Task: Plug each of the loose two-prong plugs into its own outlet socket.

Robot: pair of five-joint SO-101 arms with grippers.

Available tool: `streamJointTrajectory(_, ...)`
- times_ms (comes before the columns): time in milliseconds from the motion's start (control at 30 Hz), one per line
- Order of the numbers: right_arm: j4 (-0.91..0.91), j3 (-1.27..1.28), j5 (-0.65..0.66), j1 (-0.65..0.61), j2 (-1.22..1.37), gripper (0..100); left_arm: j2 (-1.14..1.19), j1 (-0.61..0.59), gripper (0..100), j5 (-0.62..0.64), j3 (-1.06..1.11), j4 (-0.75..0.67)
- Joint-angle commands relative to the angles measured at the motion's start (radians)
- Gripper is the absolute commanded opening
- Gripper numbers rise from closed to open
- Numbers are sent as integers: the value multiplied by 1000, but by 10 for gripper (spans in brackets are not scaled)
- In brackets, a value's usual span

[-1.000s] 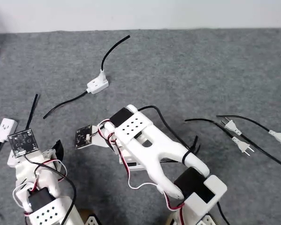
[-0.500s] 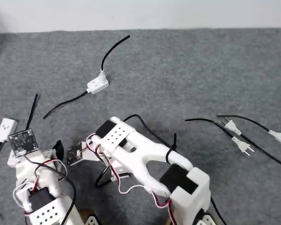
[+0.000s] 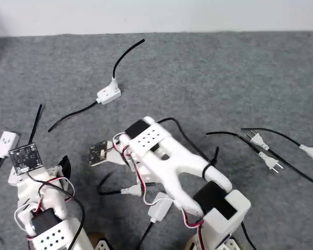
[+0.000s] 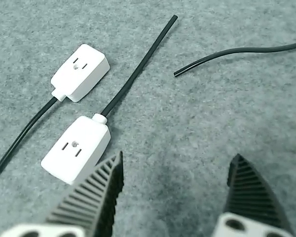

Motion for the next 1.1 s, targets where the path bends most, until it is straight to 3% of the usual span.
streamJointTrajectory(0,35,-21,20,27,-65,9,-9,-2,324,-8,-12,-8)
streamJointTrajectory(200,165,-18,18,-8,-84,28,-9,-2,324,-8,-12,-8)
streamJointTrajectory(333,257,58,40,-35,-99,170,-9,-2,324,-8,-12,-8)
streamJointTrajectory(500,263,209,336,-39,-148,265,-9,-2,324,-8,-12,-8)
streamJointTrajectory(1067,-199,664,365,-114,-409,267,-11,-81,324,-3,-62,-12)
